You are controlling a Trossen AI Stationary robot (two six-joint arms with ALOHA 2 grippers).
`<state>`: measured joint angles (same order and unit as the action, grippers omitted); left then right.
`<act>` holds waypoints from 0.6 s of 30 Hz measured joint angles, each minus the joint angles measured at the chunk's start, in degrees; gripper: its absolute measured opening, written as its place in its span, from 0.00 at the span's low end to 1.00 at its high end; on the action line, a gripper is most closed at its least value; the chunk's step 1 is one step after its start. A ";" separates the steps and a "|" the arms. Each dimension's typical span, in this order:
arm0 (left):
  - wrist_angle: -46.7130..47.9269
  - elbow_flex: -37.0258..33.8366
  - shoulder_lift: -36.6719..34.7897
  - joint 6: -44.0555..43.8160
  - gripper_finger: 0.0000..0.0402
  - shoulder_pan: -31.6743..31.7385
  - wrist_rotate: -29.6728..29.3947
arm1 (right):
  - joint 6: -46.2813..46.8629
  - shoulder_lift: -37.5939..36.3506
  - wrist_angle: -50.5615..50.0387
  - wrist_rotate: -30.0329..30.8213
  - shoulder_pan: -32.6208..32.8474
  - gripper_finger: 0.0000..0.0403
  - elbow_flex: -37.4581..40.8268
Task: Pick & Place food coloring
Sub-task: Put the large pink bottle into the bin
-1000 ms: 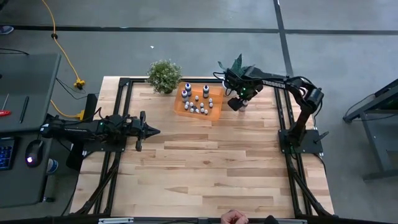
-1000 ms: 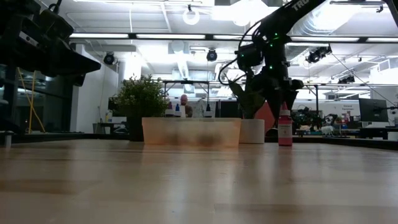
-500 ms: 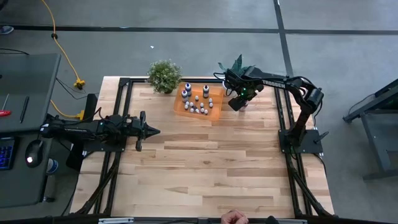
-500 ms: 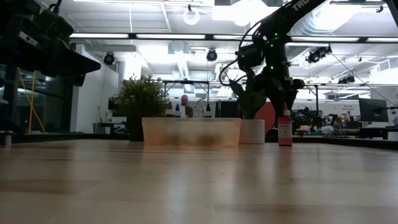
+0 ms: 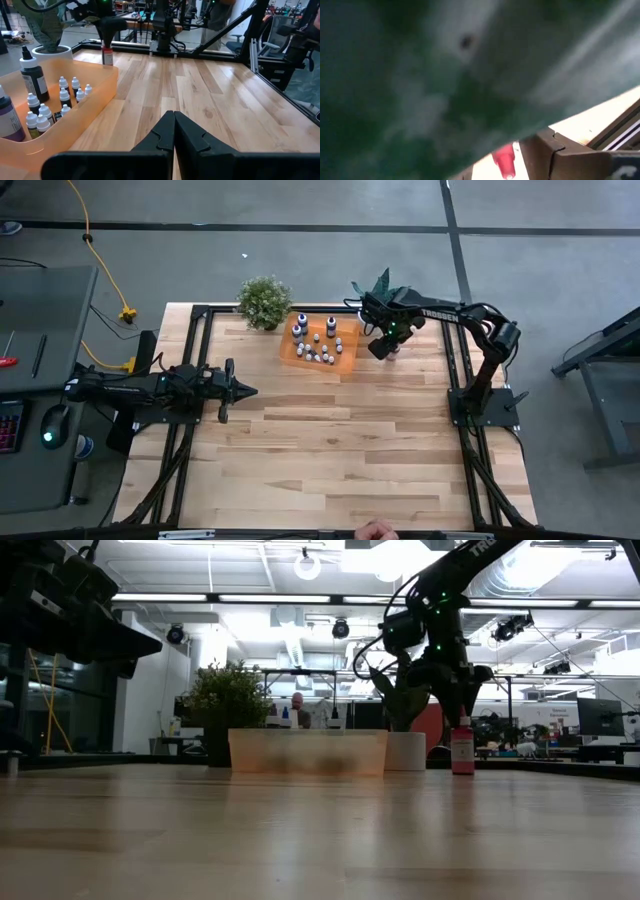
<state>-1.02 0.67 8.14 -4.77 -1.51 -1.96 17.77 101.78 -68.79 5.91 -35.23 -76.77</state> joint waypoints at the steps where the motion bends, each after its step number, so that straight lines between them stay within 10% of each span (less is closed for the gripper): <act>1: -0.02 0.00 0.00 0.01 0.00 0.00 -0.01 | 0.03 0.00 -0.08 -0.02 0.05 0.29 0.00; 18: -0.02 0.00 0.00 0.01 0.00 0.01 0.00 | 4.41 -7.56 -5.66 -2.85 7.25 0.28 0.02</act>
<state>-1.04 0.67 8.14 -4.77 -1.51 -1.96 22.18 94.22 -74.46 3.07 -27.98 -76.75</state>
